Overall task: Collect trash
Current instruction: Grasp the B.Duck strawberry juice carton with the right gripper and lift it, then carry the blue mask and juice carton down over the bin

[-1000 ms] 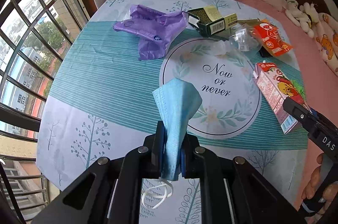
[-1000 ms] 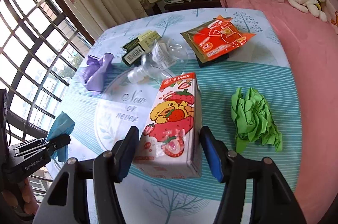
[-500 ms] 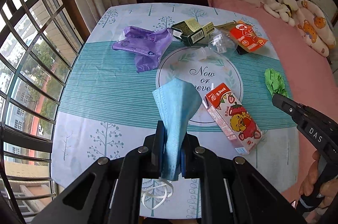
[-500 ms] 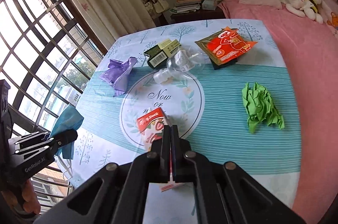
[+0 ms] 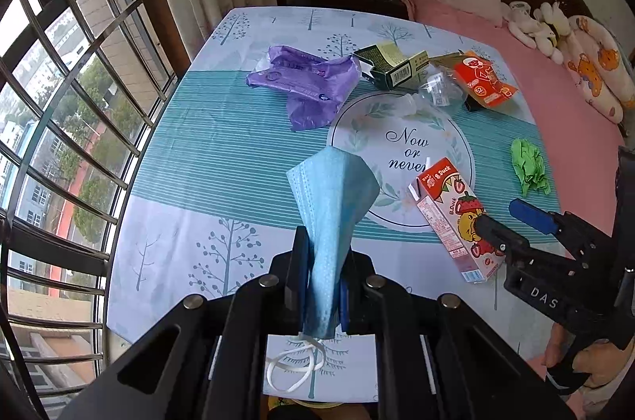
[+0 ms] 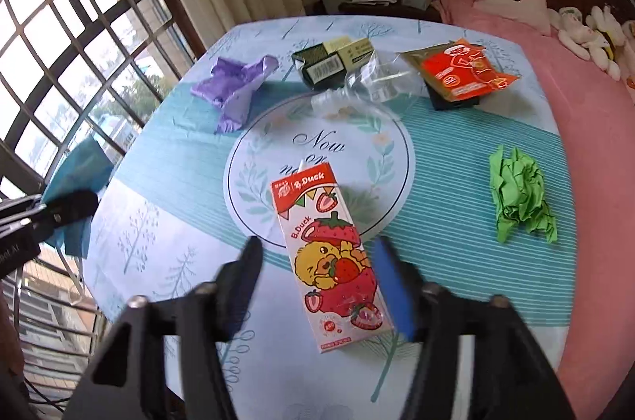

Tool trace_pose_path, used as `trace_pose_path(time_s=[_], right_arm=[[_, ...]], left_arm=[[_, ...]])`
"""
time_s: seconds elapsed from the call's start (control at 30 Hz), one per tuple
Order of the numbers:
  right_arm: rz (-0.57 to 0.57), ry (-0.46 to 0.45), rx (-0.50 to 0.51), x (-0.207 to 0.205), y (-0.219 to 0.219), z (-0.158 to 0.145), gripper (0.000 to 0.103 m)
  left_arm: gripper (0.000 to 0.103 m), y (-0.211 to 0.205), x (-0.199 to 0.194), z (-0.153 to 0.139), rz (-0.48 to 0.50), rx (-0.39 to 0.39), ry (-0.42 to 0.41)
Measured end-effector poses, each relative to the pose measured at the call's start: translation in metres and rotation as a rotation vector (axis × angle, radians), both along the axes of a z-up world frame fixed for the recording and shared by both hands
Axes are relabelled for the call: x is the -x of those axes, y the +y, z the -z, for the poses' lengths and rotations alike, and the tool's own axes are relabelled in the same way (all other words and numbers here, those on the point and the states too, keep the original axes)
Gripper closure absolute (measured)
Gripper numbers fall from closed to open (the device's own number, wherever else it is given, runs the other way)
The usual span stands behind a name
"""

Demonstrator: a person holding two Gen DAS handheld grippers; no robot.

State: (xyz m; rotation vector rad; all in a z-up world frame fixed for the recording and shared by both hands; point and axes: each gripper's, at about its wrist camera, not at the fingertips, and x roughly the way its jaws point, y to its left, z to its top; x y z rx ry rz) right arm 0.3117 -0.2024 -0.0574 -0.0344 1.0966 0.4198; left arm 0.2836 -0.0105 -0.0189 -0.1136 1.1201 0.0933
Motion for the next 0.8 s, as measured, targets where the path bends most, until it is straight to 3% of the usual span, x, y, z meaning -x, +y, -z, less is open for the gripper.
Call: trace_pose_path(time_s=[0.1,0.23,0.43,0.5,0.53,0.8], right_arm=[[-0.023,0.028,0.027,-0.005,0.003,0.009,0.042],[-0.049,0.064,0.065,-0.011,0.008,0.022,0.033],[-0.083,0.093,0.103,-0.017,0.014,0.038,0.033],[-0.095,0.097,0.116,-0.018,0.016,0.041,0.038],[-0.103,0.097,0.111,-0.018,0.017,0.042,0.047],[-0.096,0.004,0.024,-0.006,0.017,0.001,0.049]], left_arm=[[0.093,0.000,-0.001,0.004,-0.012,0.003,0.004],[0.093,0.001,-0.002,0.009,-0.031,0.005,0.010],[0.093,0.003,-0.003,0.012,-0.056,-0.003,0.020],[0.093,0.004,-0.003,0.013,-0.061,-0.006,0.022],[0.093,0.005,-0.003,0.013,-0.062,-0.008,0.022],[0.093,0.007,0.003,0.008,-0.054,-0.012,0.008]])
